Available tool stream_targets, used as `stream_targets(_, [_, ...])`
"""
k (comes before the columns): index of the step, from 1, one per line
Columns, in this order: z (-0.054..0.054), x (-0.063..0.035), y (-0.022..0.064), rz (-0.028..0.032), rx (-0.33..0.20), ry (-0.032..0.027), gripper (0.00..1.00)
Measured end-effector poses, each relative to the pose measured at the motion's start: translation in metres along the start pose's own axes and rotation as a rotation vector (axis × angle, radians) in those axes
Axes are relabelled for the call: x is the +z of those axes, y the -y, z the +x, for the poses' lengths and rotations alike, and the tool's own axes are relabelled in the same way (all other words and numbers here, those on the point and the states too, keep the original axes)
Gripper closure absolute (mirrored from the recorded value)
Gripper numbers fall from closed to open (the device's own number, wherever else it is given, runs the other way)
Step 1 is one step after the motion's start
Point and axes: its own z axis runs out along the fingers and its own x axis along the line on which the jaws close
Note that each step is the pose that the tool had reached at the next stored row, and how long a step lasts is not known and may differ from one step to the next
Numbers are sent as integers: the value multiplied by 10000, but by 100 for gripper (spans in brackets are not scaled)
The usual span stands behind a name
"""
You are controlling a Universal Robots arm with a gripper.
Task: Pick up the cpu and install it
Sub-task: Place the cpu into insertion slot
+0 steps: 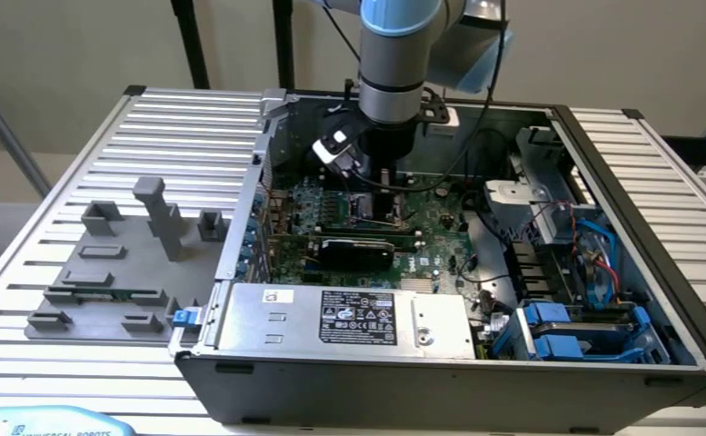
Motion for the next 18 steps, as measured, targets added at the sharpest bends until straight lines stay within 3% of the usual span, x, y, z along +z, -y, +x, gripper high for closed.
stream_targets(6, [-1,-1,24,-116,-411,-16,46])
stream_targets(18, [-1,28,36,-125,-467,-19,46])
